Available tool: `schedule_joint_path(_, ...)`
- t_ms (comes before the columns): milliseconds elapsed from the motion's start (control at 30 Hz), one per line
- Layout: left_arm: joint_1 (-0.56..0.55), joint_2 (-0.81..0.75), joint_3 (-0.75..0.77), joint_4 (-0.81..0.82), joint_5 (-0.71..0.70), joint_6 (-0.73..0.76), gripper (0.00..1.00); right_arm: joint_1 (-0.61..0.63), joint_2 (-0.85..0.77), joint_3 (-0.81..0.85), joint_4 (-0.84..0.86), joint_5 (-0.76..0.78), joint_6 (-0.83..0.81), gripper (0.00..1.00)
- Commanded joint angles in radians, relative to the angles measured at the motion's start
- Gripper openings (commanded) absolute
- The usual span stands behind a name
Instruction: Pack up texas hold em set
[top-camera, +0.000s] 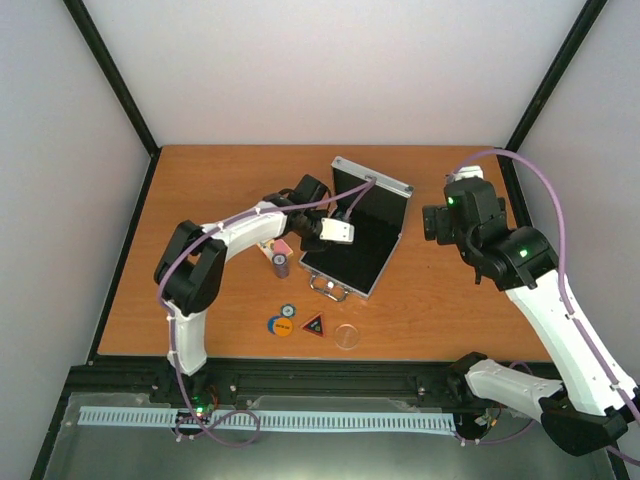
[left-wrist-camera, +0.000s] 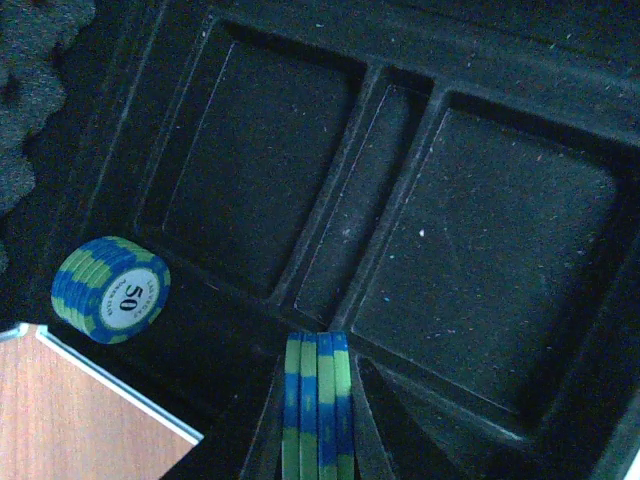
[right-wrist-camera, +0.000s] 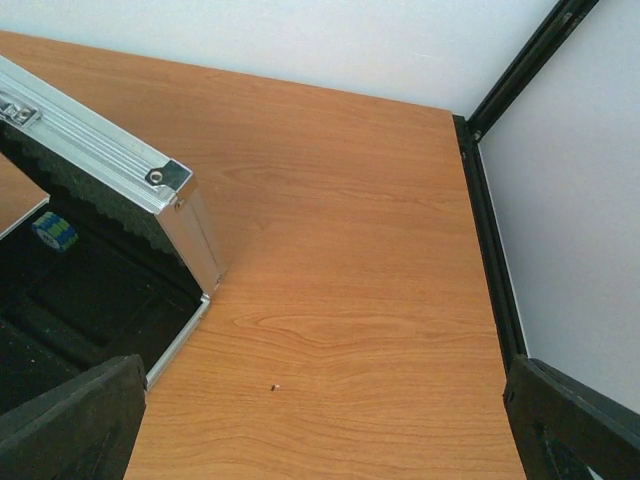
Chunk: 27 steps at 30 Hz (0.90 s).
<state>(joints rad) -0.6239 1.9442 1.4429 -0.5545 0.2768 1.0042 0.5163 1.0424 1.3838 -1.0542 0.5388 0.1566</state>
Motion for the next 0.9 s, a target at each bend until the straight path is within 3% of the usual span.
schedule_joint_path(0,-0.003,0.032,0.064,0.042,0.021,0.110,0.01,-0.017,0.007,-0.014,0.012,-0.009,-0.013,1.00)
schedule_joint_path(867,0.038,0.213,0.199,0.157,-0.022,0.213,0.01,-0.071,0.040,-0.033,0.005,-0.097,-0.058,1.00)
